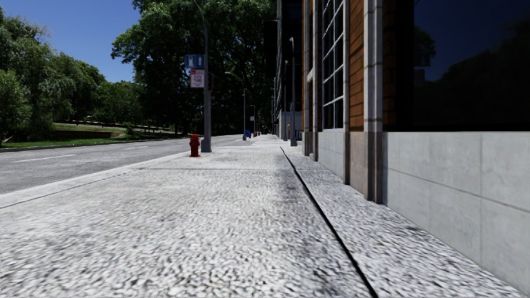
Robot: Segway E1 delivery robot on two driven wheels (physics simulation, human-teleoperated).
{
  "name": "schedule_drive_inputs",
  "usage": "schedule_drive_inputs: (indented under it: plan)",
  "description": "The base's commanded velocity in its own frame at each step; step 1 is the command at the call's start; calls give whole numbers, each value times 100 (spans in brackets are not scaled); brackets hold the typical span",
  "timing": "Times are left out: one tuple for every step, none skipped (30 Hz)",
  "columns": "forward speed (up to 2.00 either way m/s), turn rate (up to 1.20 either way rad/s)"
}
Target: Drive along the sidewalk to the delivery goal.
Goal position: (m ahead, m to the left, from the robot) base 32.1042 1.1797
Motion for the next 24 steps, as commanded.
schedule_drive_inputs:
  plan:
    - [200, 0]
    - [200, 0]
    - [200, 0]
    - [200, 0]
    - [200, 0]
    - [200, 0]
    - [200, 0]
    - [200, 0]
    - [200, 0]
    - [200, 0]
    - [200, 0]
    - [200, 0]
    - [200, 0]
    - [200, 0]
    - [200, 0]
    - [200, 0]
    - [200, 0]
    - [200, 0]
    - [200, 0]
    - [200, 0]
    - [200, 0]
    - [200, 0]
    - [200, 0]
    - [200, 0]
